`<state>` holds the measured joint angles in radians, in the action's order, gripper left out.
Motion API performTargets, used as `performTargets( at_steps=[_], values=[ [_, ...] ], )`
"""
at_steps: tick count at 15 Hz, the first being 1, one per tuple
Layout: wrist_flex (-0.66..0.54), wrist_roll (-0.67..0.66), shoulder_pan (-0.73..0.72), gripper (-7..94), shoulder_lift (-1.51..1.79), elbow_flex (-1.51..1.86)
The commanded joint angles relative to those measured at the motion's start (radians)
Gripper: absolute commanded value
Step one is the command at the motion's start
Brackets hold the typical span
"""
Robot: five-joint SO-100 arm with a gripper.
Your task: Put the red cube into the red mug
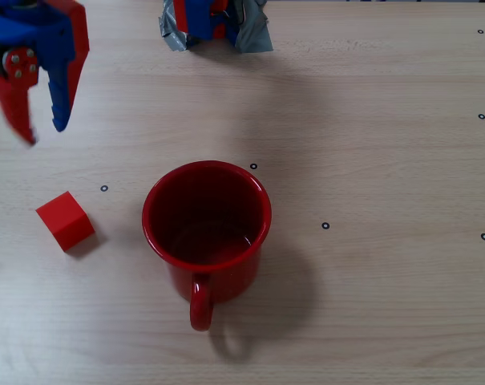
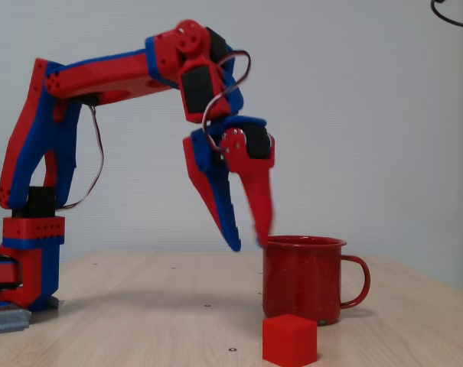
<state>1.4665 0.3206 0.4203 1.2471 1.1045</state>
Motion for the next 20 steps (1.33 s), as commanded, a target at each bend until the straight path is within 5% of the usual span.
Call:
performTargets(
  at_steps=[1,6,20],
  values=[
    [0.005,0.032,0.021,34,0.037,-0.069],
    [0.005,0.041,-0.005,44,-0.02,-0.038],
    [-0.219,0.071,-0.044,42,-0.123,0.133]
  ],
)
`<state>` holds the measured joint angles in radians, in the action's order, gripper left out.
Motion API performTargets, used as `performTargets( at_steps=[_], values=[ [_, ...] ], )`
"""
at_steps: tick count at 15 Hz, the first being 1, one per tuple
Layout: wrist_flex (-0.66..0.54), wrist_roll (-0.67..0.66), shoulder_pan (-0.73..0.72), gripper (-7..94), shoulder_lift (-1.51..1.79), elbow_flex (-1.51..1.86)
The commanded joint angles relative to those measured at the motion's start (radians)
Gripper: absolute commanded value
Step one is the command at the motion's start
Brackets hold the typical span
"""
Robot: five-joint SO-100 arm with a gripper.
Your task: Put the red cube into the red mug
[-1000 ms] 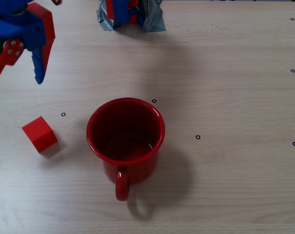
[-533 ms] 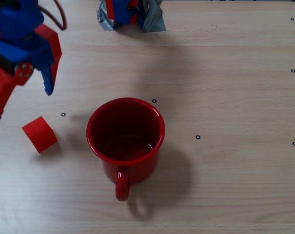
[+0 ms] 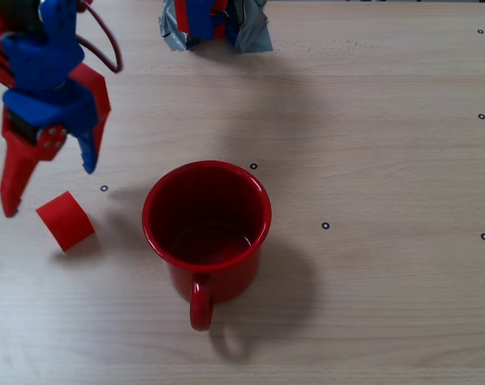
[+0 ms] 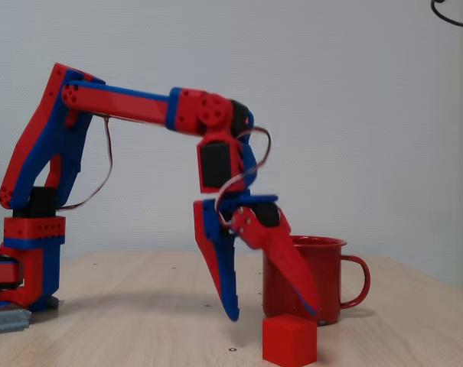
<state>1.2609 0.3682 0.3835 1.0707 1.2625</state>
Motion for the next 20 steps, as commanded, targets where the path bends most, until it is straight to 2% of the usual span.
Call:
performTargets(
  at_steps=[1,20],
  values=[
    [-0.025,0.031,-0.011,41,0.043,-0.031],
    [-0.161,0.057,-0.028,35,-0.081,-0.135]
  ],
)
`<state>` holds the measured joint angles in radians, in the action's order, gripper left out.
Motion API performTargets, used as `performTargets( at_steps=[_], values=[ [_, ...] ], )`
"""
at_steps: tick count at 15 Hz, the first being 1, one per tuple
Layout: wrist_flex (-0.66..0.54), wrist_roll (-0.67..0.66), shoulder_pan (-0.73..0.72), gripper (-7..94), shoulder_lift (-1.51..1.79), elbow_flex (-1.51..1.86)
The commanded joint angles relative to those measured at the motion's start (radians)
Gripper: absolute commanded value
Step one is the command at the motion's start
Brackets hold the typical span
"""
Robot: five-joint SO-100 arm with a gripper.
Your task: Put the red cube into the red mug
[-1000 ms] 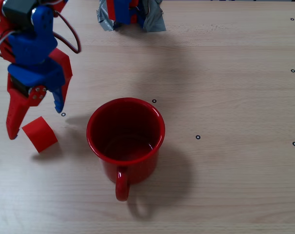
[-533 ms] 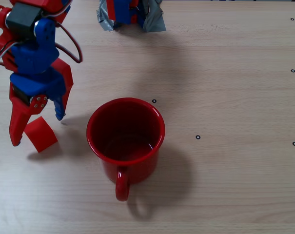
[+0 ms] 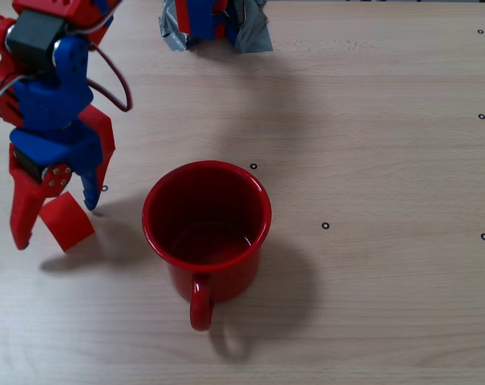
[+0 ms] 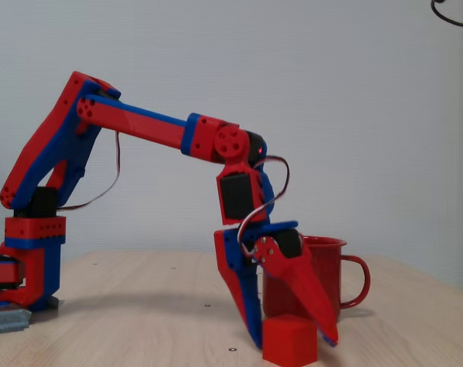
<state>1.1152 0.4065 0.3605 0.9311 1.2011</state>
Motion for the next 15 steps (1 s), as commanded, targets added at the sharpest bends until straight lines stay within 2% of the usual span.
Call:
performTargets(
  at_steps=[1,8,14,15],
  values=[
    [-0.018,0.018,-0.005,35,0.055,-0.077],
    [-0.026,0.035,-0.014,30,0.049,-0.087],
    [-0.043,0.064,0.0,0,0.051,-0.1],
    [-0.041,0.058,0.0,0,0.051,-0.1]
  ],
)
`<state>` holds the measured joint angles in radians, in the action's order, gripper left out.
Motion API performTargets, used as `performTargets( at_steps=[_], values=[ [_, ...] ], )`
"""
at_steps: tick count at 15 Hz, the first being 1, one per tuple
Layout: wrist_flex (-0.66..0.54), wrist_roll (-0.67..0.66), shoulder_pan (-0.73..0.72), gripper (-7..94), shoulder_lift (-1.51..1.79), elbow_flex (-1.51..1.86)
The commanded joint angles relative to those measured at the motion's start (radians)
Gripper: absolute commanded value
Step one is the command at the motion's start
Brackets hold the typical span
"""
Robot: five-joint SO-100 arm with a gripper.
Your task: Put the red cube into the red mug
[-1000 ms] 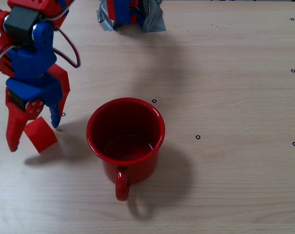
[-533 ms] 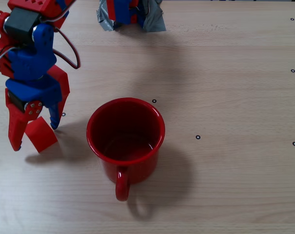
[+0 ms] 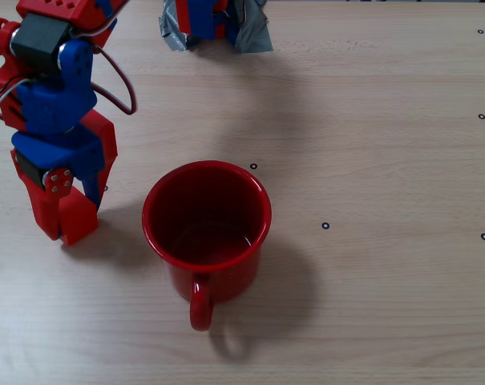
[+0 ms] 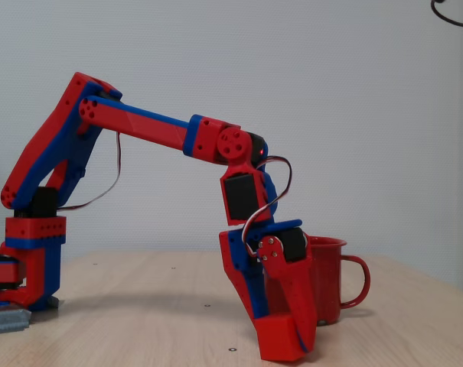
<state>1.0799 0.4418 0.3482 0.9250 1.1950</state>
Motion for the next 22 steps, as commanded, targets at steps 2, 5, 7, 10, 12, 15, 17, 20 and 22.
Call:
performTargets(
  at_steps=[2,5,7,10,12,15,17,20,22],
  values=[
    [-0.006,0.011,0.017,0,0.058,-0.089],
    [-0.006,-0.003,0.025,0,0.058,-0.089],
    [-0.006,-0.028,0.035,0,0.078,-0.084],
    [0.021,-0.083,0.057,0,0.158,-0.071],
    [0.037,-0.098,0.075,0,0.229,-0.074],
    [0.089,-0.19,0.086,0,0.33,-0.064],
    [0.121,-0.222,0.086,0,0.394,-0.055],
    [0.187,-0.282,0.084,0,0.471,-0.089],
    [0.245,-0.388,0.075,0,0.514,-0.13]
  ],
)
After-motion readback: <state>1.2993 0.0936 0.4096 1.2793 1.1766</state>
